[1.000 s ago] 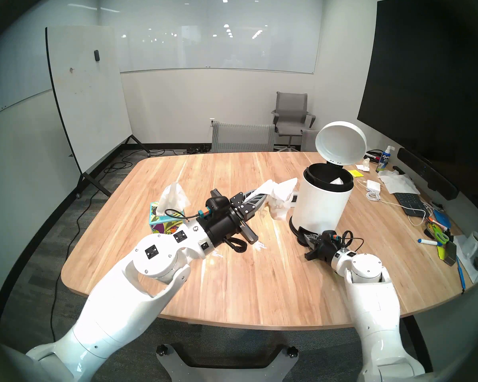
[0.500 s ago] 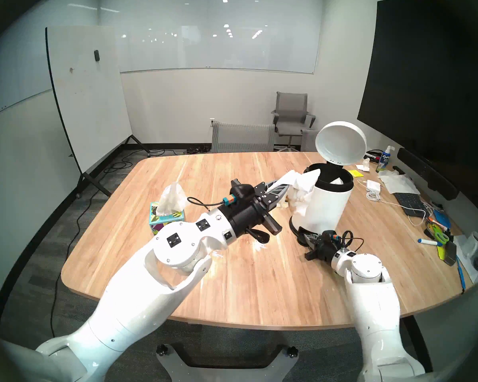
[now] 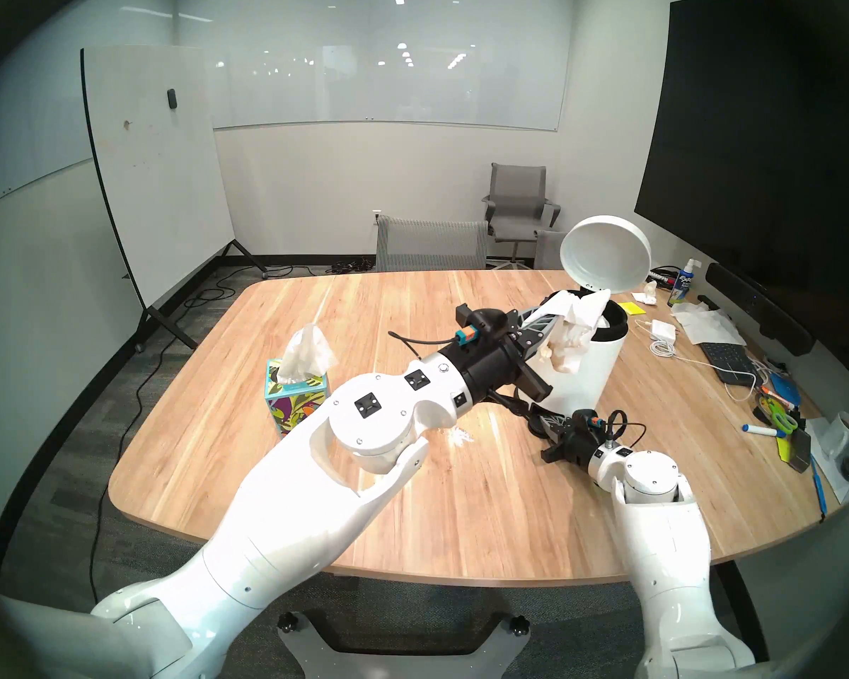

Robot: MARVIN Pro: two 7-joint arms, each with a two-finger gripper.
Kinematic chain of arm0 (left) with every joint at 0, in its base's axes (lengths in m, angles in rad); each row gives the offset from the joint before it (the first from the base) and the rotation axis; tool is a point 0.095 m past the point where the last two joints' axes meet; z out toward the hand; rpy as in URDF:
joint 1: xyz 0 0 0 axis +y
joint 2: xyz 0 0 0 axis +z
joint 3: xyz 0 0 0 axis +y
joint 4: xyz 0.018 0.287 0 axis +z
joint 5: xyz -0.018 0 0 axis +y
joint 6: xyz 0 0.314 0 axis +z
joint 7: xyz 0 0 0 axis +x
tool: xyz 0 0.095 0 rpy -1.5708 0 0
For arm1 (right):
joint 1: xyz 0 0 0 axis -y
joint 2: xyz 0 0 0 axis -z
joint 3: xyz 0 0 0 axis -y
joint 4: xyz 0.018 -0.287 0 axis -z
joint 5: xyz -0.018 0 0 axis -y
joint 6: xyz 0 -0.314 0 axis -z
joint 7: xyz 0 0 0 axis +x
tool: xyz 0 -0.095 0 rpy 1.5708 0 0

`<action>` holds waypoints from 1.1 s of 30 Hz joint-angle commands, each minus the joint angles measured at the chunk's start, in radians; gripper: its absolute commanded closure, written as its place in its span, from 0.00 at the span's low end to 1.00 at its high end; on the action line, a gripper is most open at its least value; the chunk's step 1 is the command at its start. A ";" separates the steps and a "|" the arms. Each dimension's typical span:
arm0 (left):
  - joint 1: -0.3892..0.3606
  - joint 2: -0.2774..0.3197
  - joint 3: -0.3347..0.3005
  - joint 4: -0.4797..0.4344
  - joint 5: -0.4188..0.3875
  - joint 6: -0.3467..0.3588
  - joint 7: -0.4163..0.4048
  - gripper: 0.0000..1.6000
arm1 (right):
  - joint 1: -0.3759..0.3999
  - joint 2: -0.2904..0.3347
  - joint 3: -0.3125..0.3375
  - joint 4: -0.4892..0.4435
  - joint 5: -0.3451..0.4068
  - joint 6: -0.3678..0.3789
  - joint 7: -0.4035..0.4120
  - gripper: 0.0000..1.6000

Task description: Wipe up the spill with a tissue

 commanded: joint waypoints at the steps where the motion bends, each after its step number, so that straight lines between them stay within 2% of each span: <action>1: -0.088 -0.108 0.014 0.044 0.002 0.016 0.032 1.00 | -0.058 -0.001 -0.023 0.073 -0.032 0.048 -0.004 1.00; 10: -0.169 -0.198 0.016 0.172 0.000 0.041 0.068 1.00 | -0.059 -0.001 -0.022 0.071 -0.029 0.045 -0.004 1.00; 17: -0.239 -0.251 0.024 0.229 -0.020 0.058 0.096 1.00 | -0.061 -0.002 -0.021 0.068 -0.025 0.039 -0.004 1.00; 18: -0.245 -0.277 0.015 0.246 -0.017 0.062 0.099 1.00 | -0.061 -0.002 -0.021 0.068 -0.025 0.039 -0.004 1.00; 19: -0.257 -0.268 0.021 0.249 -0.024 0.062 0.103 1.00 | -0.061 -0.002 -0.021 0.068 -0.025 0.040 -0.004 1.00; 23: -0.284 -0.310 0.014 0.310 -0.030 0.067 0.120 1.00 | -0.060 -0.001 -0.023 0.070 -0.026 0.042 -0.005 1.00; 33: -0.311 -0.363 0.007 0.492 -0.041 0.015 0.150 1.00 | -0.057 0.001 -0.029 0.076 -0.030 0.052 -0.008 1.00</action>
